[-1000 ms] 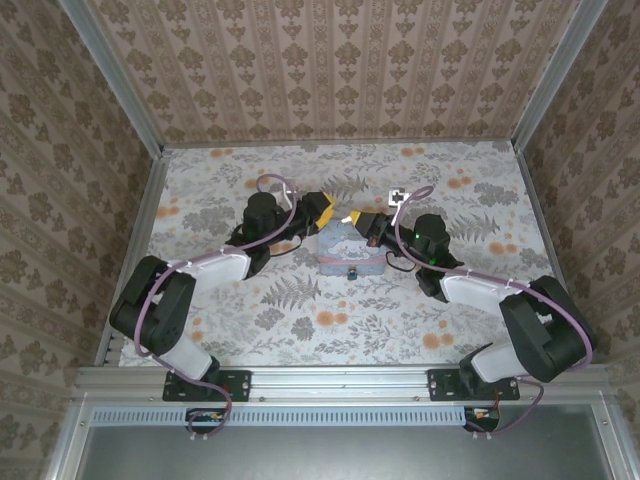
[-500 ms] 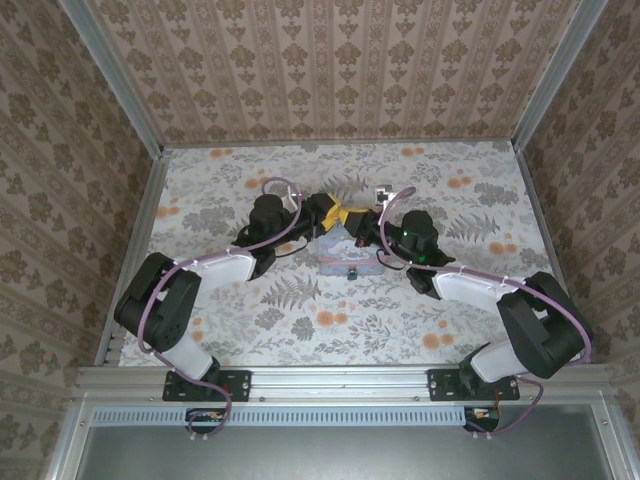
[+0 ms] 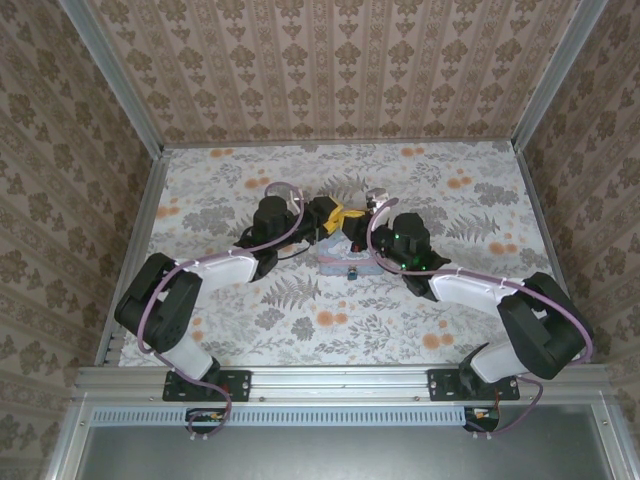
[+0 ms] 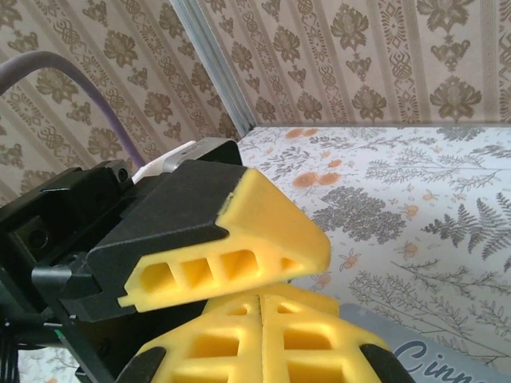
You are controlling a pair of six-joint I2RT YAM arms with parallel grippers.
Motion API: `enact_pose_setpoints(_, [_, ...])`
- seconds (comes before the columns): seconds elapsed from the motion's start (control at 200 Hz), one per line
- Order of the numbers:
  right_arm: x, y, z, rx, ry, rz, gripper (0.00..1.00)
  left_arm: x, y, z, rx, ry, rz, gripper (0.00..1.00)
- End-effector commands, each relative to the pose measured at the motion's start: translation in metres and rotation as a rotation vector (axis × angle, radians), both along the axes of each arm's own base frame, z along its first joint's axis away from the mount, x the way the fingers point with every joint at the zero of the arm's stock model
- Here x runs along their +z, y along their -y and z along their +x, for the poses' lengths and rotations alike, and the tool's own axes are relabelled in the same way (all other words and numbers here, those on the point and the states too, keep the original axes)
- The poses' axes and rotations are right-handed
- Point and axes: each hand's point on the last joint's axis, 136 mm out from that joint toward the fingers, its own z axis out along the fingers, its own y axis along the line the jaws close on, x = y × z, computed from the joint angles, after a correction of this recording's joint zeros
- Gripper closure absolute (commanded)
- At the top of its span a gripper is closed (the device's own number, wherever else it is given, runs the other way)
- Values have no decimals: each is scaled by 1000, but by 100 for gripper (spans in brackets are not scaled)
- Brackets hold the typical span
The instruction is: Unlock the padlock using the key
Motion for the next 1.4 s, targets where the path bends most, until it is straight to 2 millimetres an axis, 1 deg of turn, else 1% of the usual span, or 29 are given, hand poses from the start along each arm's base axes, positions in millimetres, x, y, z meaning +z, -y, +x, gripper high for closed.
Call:
enact_pose_setpoints(0.0, [26,-1,2,-31,106,-62,100,13,2,0,6,11,-33,65])
enact_pose_setpoints(0.175, [22,-5,0,-44,144,-145,100,15,3,1,8,11,-37,71])
enact_pose_setpoints(0.34, [18,-7,-2,-43,153,-173,100,14,2,2,13,9,-38,79])
enact_pose_setpoints(0.55, [18,-8,-3,-44,158,-181,100,13,1,0,15,5,-35,82])
enact_pose_setpoints(0.925, [21,-11,-4,-42,160,-169,100,11,0,1,19,3,-30,100])
enact_pose_setpoints(1.085, [23,-11,-4,-40,157,-159,100,8,2,3,18,5,-28,100])
enact_pose_setpoints(1.125, [23,-11,-4,-40,154,-158,92,6,2,3,17,2,-26,100])
enact_pose_setpoints(1.15, [23,-11,-4,-41,152,-156,82,6,2,4,19,4,-26,100])
enact_pose_setpoints(1.175, [22,-10,-3,-44,147,-155,75,5,2,5,20,7,-25,100])
enact_pose_setpoints(1.255, [19,-8,-2,-54,126,-146,63,3,2,7,22,10,-21,100])
enact_pose_setpoints(1.26, [20,-8,-2,-56,125,-144,62,3,2,7,22,11,-21,100])
enact_pose_setpoints(1.275, [30,-4,-5,-62,140,-125,59,2,2,7,22,12,-20,100])
enact_pose_setpoints(1.325, [35,2,-5,-81,134,-97,51,1,1,8,22,16,-15,100])
enact_pose_setpoints(1.395, [42,15,-4,-108,114,-42,46,0,1,10,23,31,-6,100])
